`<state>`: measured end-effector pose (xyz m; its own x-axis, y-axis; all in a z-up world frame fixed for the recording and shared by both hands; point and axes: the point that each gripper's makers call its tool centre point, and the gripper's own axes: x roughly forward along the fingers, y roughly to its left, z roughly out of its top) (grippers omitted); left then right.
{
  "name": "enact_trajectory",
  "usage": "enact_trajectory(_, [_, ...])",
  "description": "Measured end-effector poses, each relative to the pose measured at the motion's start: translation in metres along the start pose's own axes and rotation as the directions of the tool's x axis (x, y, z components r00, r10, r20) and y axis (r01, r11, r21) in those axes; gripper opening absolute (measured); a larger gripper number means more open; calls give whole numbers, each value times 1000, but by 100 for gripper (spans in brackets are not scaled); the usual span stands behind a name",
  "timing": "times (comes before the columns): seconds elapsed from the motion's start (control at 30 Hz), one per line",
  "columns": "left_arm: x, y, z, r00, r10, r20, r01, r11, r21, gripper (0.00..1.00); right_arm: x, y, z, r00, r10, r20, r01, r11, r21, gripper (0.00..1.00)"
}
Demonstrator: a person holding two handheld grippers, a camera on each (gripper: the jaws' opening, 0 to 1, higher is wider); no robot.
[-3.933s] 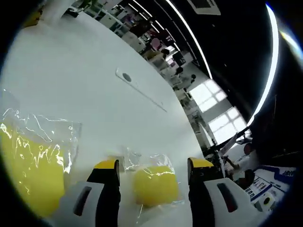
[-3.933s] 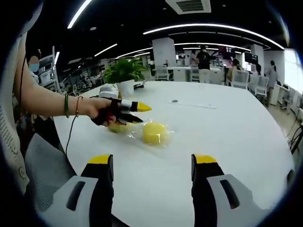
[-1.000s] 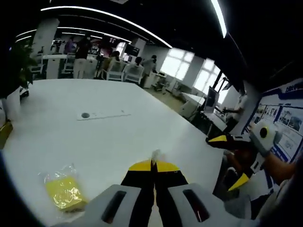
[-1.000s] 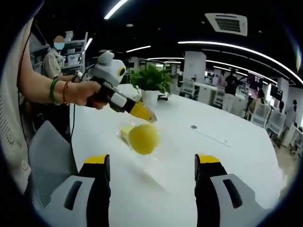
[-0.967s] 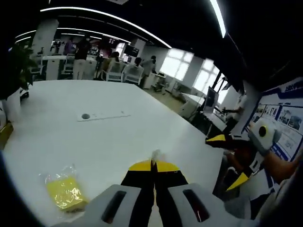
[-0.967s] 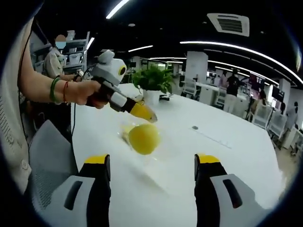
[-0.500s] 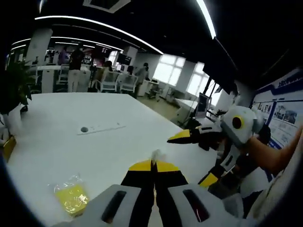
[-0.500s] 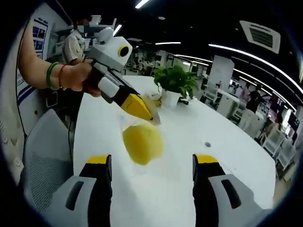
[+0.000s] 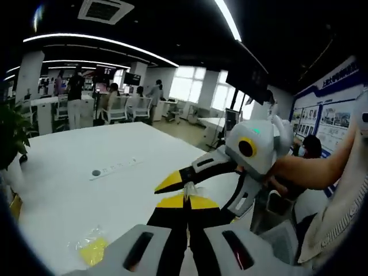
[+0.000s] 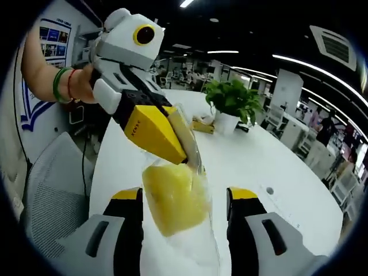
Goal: Compare the silicone blocks by pressing each to a similar depth, holding the contact briefly, and releasing to observe deformation and rebound differences across the visible hardness samples.
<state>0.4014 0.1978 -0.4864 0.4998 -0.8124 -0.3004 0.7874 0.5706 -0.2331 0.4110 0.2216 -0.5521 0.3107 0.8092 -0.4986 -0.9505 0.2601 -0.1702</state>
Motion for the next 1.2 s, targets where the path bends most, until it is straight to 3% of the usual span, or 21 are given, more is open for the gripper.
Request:
enact_trajectory(0.2, [0,-8,5,1000,-25,-13,26,997,69,0,5,12,-4,998,54,-22,-54,999,8,41])
enact_trajectory(0.57, [1,-15,-4,997,-54,-61,64,982,177,0,1,17,-12,998,47,-48,-47,999,7,23])
enact_trajectory(0.9, [-1,-21,-9,994,-73,-81,93,955,280,0,0,23,-16,997,30,-68,-23,994,105,14])
enact_trajectory(1.07, [-1,-22,-13,992,-76,-96,101,951,291,0,0,27,-21,995,42,-86,-32,992,120,13])
enact_trajectory(1.2, [0,-24,-14,991,-84,-103,111,950,292,0,-1,27,-22,996,35,-84,-28,996,82,13])
